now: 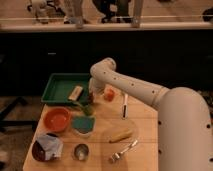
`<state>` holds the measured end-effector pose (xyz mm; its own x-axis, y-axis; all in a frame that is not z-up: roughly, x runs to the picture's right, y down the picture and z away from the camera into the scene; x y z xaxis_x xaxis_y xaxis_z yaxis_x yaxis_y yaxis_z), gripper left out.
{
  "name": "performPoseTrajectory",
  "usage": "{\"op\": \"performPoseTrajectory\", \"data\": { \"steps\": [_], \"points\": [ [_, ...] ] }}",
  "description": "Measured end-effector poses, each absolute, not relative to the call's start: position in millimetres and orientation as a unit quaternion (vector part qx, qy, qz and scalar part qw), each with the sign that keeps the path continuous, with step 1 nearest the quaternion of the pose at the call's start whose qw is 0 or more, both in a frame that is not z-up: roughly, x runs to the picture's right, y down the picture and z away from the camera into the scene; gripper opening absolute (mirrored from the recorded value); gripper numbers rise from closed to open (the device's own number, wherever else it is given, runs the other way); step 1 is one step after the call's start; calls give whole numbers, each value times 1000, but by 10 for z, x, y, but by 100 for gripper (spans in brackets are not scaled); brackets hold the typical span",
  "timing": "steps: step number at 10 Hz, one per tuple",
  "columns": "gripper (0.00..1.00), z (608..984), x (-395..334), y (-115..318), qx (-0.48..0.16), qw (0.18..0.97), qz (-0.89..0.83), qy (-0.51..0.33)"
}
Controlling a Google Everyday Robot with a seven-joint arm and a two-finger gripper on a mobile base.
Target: Place grapes in tray
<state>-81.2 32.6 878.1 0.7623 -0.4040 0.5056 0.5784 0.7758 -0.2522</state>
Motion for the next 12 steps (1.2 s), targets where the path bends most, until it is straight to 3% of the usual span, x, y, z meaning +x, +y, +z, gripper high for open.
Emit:
{"op": "performPoseTrajectory", "data": {
  "steps": [12],
  "points": [
    [0,8920,-799,253,-202,921,-259,-211]
  ]
}}
